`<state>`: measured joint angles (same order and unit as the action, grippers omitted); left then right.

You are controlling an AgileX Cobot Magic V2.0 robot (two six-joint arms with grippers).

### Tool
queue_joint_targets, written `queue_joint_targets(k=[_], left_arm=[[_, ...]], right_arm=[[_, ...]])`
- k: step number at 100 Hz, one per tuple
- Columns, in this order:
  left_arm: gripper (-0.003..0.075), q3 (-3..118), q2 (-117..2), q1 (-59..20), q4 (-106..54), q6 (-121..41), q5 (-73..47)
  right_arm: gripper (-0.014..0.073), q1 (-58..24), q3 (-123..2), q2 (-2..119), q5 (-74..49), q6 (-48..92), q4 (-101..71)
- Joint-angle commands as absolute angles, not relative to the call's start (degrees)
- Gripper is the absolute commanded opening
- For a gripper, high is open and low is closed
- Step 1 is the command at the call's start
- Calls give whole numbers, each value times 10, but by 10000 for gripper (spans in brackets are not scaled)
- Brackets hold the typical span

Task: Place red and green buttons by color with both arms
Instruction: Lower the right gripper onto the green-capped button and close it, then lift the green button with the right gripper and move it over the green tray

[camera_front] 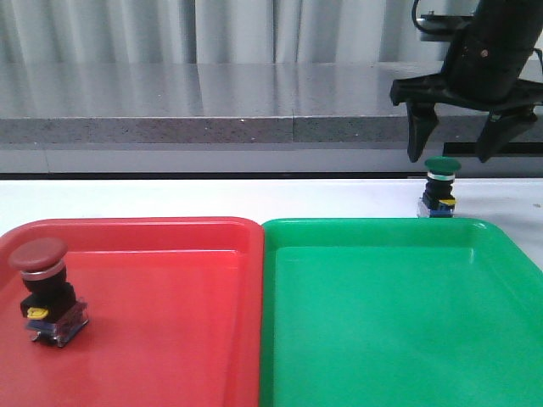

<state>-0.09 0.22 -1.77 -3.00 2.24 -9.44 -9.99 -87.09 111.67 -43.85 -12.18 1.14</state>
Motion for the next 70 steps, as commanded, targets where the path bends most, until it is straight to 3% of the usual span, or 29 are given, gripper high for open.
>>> queue_joint_targets(k=[1,13,30,37,70], left_arm=[[-20,-8,20,-18,-35,23,-49],[-20,-8,20,-18,-35,23,-49],[-20,-8,20,-18,-35,23,-49],[-20,-8,20,-18,-35,23,-49],[-20,-8,20,-18,-35,23,-49]], right_arm=[[594,-100,-905,1106,-444,-123,8],[554,-100,-920,1123,-452,-123,8],[302,-100,-922,1128,-452,-128,6],[234,-100,-922,1128,-449,-134,7],[220,-134,-906,1038,-455,-191,54]])
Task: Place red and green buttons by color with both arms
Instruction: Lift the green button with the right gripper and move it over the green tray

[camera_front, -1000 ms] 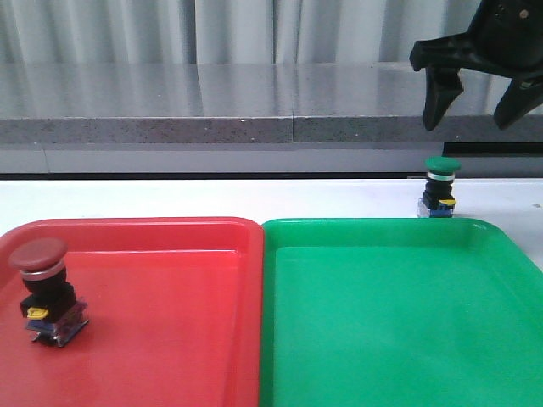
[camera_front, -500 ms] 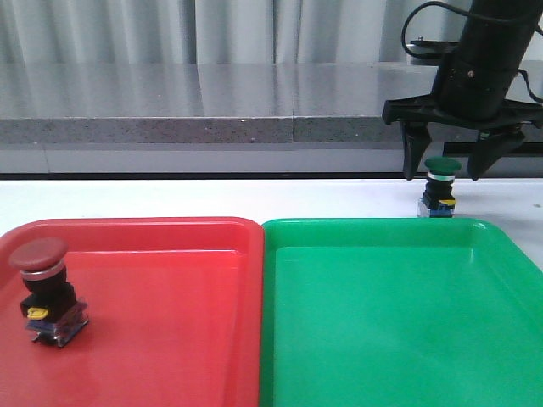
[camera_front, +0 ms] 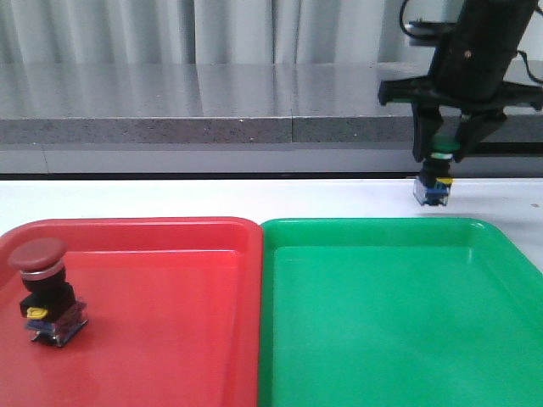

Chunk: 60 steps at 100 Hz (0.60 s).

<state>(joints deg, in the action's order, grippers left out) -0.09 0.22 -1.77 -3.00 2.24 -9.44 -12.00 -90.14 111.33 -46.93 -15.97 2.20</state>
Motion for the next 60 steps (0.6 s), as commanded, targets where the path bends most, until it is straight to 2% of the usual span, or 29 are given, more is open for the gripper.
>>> queue_joint_targets(k=[1,18,31,60], left_arm=[[-20,-8,20,-18,-35,23,-49],[-20,-8,20,-18,-35,23,-49],[-20,-8,20,-18,-35,23,-49],[-20,-8,20,-18,-35,23,-49]], right_arm=[[220,-136,-904,1031,-455,-195,57],[220,-188,-826,950,-452,-303,124],[220,-240,-757,898,-438,-329,133],[220,-350,-638,877,-408,-408,134]])
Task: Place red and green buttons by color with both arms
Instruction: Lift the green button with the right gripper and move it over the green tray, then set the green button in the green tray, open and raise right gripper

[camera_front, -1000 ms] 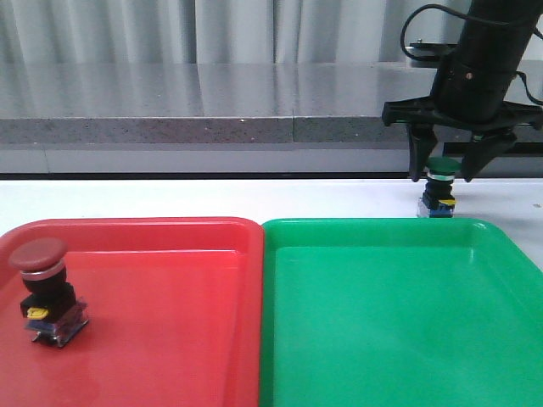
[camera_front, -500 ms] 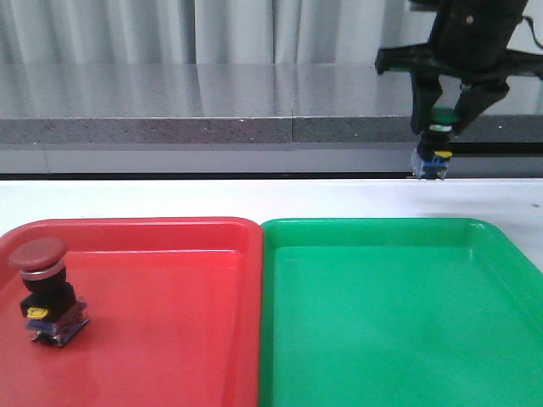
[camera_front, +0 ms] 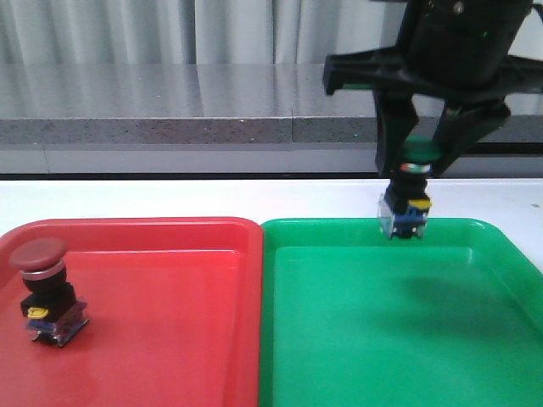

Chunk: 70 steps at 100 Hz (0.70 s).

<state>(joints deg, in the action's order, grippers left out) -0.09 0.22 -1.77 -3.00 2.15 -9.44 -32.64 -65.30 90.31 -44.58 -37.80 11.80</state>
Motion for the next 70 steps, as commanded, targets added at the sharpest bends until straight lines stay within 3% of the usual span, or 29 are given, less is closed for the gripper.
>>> queue_joint_targets(k=[1,54,62,70], left_arm=[[-20,-8,20,-18,-35,23,-49],[-20,-8,20,-18,-35,23,-49],[-20,-8,20,-18,-35,23,-49],[-20,-8,20,-18,-35,23,-49]], right_arm=[[220,-352,-635,877,-406,-410,134],[227,-386,-551,889,-353,-433,120],[277,-386,-551,889,-353,-430,114],[386,-386,-551,889,-348,-416,103]])
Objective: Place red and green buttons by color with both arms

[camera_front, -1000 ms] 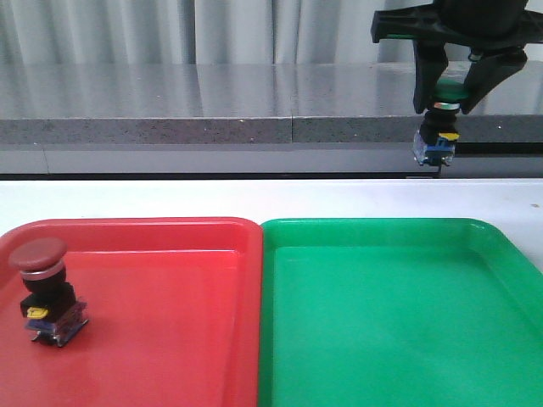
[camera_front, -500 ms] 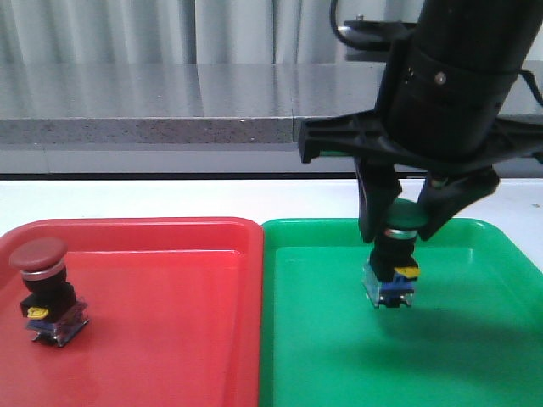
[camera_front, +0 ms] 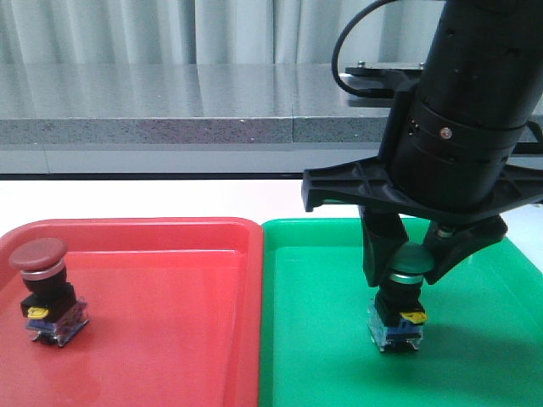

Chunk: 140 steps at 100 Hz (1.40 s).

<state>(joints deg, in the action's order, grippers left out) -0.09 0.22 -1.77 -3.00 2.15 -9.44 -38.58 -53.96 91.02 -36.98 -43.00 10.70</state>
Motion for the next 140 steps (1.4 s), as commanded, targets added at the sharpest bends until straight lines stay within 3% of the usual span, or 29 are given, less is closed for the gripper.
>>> queue_joint_targets(k=[1,7,14,50,89,99,112,121,140], left_arm=[[-20,-8,20,-18,-35,23,-49],[-20,-8,20,-18,-35,23,-49],[-20,-8,20,-18,-35,23,-49],[-20,-8,20,-18,-35,23,-49],[-20,-8,20,-18,-35,23,-49],[-20,-8,20,-18,-35,23,-49],[-20,-8,20,-18,-35,23,-49],[-20,-8,20,-18,-35,23,-49],[-20,-8,20,-18,-35,23,-49]], right_arm=[[397,-386,-551,889,-348,-415,102],[482,-386,-551,889,-343,-411,97],[517,-386,-551,889,-339,-411,97],[510,-362,-551,830,-320,-275,19],[505,-166,-520,686,-360,-153,14],[398,-112,-494,651,-360,-117,0],[101,-41,-450,597,-358,-111,0],[-57,-13,-421,562,-351,-107,0],[-64,5,-358,481,-297,-96,0]])
